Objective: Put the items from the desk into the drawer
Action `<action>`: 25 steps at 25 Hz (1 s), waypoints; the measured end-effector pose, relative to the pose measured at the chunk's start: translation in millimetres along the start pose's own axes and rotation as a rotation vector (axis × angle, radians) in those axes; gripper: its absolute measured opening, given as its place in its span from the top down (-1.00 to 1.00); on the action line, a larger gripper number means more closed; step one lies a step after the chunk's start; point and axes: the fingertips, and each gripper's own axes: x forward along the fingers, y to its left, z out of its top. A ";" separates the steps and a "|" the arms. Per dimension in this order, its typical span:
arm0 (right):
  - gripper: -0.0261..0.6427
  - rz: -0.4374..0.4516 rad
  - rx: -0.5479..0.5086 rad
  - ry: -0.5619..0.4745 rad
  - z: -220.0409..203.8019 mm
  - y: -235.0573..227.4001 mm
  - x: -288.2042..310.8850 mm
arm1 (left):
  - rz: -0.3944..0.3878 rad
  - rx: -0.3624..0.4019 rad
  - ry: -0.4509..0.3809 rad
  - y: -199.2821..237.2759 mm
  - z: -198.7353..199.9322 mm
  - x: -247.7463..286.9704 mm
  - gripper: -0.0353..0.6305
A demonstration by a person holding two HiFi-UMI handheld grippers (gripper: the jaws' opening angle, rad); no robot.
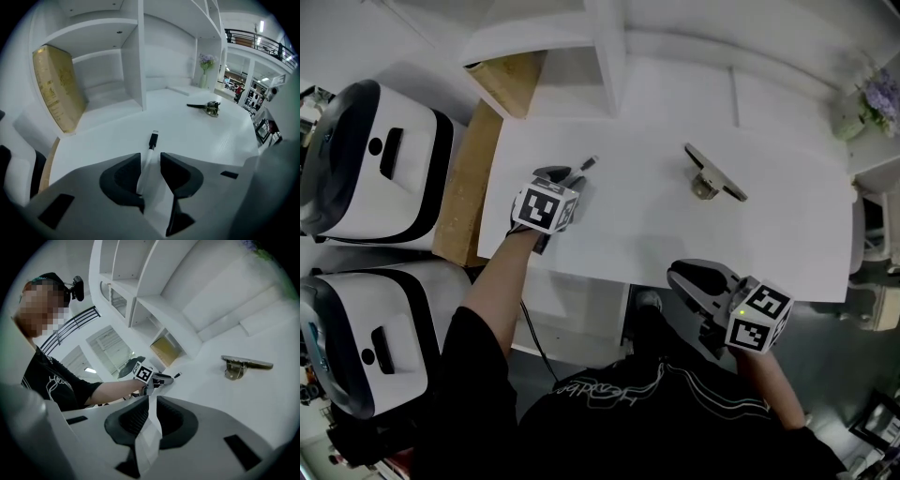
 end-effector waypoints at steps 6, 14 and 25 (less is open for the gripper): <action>0.74 -0.007 0.007 0.005 -8.2 3.9 0.9 | -0.056 -0.065 0.013 -8.3 -2.7 3.3 0.68; 0.74 0.007 0.000 0.003 -15.9 24.9 0.7 | -0.061 -0.181 -0.016 -15.4 -6.7 -8.8 0.73; 0.74 0.047 -0.027 -0.024 -33.7 81.7 7.6 | -0.116 -0.242 -0.196 -50.7 -17.7 -137.4 0.73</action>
